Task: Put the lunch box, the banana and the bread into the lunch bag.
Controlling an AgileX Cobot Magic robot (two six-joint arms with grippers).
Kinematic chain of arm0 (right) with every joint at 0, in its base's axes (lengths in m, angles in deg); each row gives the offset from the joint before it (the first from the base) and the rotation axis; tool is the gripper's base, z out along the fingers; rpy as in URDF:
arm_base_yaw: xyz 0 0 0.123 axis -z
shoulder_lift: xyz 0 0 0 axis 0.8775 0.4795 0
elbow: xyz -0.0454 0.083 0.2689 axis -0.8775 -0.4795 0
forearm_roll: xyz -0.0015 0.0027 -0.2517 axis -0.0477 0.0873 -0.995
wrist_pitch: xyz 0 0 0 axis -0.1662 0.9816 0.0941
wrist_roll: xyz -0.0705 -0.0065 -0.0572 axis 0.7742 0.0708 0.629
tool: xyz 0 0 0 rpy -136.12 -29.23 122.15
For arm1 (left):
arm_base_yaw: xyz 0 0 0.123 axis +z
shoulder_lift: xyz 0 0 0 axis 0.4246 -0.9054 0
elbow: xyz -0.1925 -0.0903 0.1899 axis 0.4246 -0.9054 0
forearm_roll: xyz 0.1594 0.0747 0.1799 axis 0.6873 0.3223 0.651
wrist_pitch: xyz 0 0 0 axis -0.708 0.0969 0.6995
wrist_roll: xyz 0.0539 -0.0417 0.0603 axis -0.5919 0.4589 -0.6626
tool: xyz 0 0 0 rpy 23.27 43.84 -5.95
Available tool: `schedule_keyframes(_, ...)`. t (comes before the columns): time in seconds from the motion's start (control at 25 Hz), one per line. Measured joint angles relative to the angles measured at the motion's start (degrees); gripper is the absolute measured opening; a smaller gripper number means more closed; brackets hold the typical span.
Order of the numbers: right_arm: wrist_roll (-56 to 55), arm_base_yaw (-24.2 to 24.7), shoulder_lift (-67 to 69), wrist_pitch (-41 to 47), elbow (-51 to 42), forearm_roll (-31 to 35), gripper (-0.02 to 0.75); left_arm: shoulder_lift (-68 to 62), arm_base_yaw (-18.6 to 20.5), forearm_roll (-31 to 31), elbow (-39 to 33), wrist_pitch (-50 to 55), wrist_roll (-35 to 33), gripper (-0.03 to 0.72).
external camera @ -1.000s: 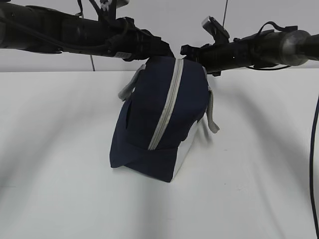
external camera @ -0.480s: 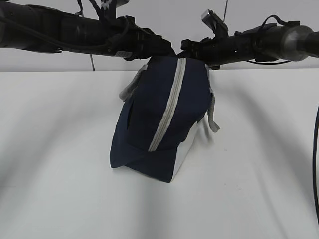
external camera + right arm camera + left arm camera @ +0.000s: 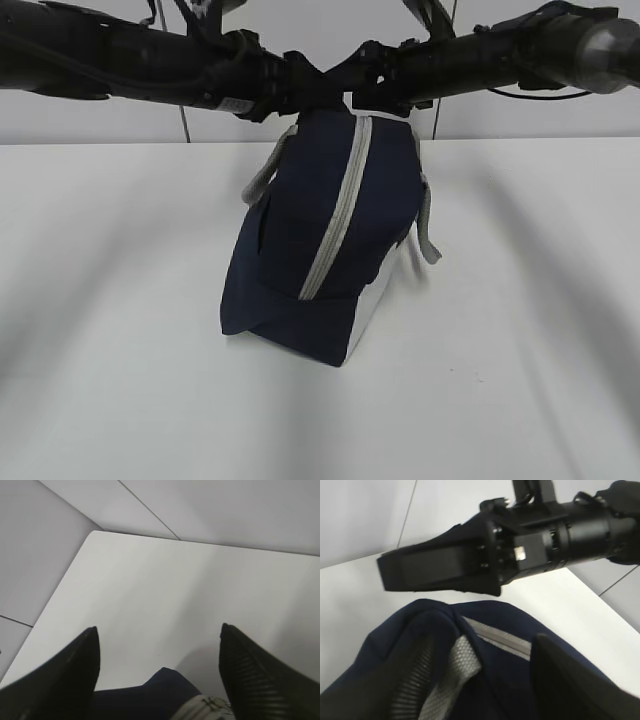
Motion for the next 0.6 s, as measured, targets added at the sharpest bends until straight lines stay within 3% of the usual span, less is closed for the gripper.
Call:
schedule_keyframes(0.2,0.02,0.13,-5.07,-1.71,-1.42,-0.13,0.556,4.55,2.53,8.86,0.00,-0.08,8.85,0.432)
schedule_keyframes(0.6,3.04,0.13,-21.79,-2.18,-19.57,-0.13,0.558,14.26,4.60,38.60,0.00,10.02,36.06,0.432)
